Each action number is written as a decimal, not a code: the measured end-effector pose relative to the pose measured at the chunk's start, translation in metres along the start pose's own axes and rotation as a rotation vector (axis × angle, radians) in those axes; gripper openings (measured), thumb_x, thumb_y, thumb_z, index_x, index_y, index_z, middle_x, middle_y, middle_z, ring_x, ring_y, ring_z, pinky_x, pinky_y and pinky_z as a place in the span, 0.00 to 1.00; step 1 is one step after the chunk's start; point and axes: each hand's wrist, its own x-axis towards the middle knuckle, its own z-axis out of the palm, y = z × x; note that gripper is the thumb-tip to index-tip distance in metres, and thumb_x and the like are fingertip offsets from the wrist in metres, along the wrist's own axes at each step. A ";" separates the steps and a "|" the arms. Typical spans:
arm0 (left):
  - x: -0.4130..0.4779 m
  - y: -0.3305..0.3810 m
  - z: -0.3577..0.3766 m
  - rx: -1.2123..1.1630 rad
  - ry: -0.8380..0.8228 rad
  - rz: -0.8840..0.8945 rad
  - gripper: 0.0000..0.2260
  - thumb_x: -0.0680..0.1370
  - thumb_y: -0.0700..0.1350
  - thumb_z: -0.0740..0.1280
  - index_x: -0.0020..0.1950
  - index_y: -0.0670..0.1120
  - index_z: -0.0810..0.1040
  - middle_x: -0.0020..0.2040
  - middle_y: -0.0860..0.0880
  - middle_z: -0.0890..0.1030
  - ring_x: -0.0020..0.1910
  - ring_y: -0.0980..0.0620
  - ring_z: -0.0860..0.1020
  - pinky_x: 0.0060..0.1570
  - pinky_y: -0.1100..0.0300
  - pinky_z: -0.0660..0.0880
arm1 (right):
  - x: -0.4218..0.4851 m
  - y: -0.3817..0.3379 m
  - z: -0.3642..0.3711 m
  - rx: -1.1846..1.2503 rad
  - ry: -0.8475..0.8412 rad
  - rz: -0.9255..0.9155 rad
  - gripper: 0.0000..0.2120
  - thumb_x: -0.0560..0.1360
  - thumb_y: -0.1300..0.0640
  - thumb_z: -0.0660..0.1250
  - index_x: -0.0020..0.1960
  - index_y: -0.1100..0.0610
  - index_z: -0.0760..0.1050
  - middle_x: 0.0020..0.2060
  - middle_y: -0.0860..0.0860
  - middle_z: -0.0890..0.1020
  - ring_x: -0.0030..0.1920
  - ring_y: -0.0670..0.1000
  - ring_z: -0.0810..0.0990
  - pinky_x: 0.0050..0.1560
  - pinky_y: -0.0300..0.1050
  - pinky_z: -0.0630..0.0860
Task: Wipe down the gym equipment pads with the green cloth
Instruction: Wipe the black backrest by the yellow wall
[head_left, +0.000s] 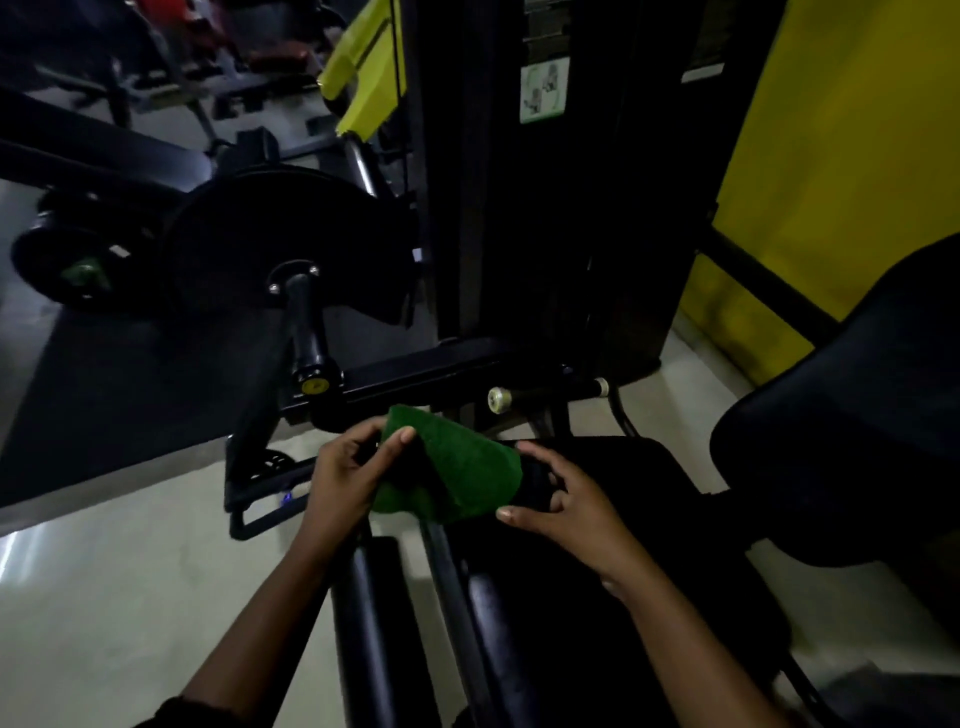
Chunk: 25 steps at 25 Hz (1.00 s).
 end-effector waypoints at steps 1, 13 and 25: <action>0.012 -0.001 0.002 -0.002 -0.044 0.017 0.07 0.71 0.46 0.67 0.46 0.48 0.81 0.42 0.52 0.85 0.44 0.55 0.82 0.44 0.64 0.79 | 0.005 -0.005 0.000 -0.118 0.081 -0.048 0.22 0.65 0.59 0.76 0.54 0.44 0.74 0.46 0.46 0.73 0.46 0.46 0.77 0.42 0.24 0.72; 0.036 0.034 0.096 0.176 -0.532 0.254 0.22 0.68 0.57 0.68 0.58 0.71 0.64 0.54 0.67 0.78 0.54 0.65 0.78 0.54 0.61 0.77 | -0.043 -0.033 -0.072 0.432 0.677 -0.115 0.15 0.70 0.49 0.70 0.56 0.48 0.76 0.56 0.47 0.81 0.59 0.48 0.78 0.64 0.52 0.73; -0.063 0.075 0.182 -0.156 -0.935 -0.177 0.19 0.76 0.58 0.56 0.66 0.58 0.66 0.62 0.53 0.77 0.61 0.54 0.77 0.59 0.61 0.75 | -0.084 0.015 -0.040 0.017 1.211 -0.390 0.25 0.73 0.45 0.62 0.68 0.43 0.63 0.67 0.47 0.69 0.65 0.38 0.66 0.64 0.33 0.67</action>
